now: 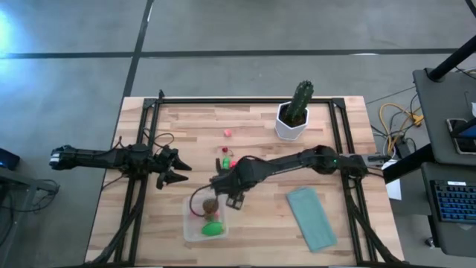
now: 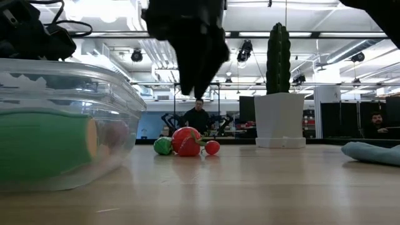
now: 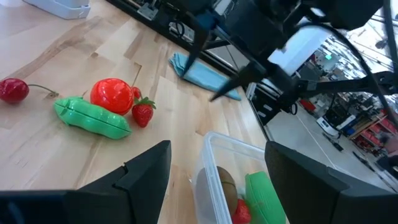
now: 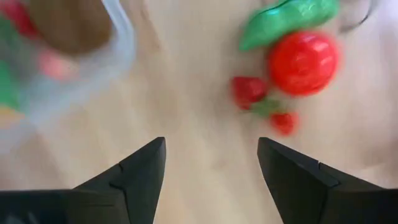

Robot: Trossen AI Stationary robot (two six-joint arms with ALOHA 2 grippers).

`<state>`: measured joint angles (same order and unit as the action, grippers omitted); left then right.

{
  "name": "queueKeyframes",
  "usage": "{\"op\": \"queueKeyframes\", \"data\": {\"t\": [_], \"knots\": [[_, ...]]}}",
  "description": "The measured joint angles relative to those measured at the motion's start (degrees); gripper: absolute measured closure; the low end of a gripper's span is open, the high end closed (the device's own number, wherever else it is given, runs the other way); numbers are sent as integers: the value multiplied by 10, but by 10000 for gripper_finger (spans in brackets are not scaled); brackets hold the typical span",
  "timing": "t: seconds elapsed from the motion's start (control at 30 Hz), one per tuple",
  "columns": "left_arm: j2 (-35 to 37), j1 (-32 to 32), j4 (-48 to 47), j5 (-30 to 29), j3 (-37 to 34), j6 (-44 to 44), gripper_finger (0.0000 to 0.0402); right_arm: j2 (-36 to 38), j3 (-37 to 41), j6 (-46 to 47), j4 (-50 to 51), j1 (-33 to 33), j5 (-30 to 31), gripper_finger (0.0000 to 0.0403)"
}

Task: Pick and placing Produce into tupperware
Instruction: Put the bottom red cherry into the transparent bin

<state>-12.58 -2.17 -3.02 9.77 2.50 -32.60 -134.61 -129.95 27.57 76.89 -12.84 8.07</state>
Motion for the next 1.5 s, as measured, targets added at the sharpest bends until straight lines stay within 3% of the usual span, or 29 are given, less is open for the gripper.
{"op": "queueKeyframes", "data": {"t": [0.13,0.3,0.6,1.03,1.5], "knots": [[0,0,1,0,0,0,155,-3,1,-190,0,1,1,163],[0,0,5,0,-1,0,155,-2,44,-268,10,22,-4,174],[0,0,9,0,-2,0,155,2,129,-282,-18,75,-23,177],[0,0,10,0,-2,0,155,4,170,-304,-81,103,-30,177],[0,0,10,0,-2,0,155,4,204,-259,-122,108,-40,180]]}}
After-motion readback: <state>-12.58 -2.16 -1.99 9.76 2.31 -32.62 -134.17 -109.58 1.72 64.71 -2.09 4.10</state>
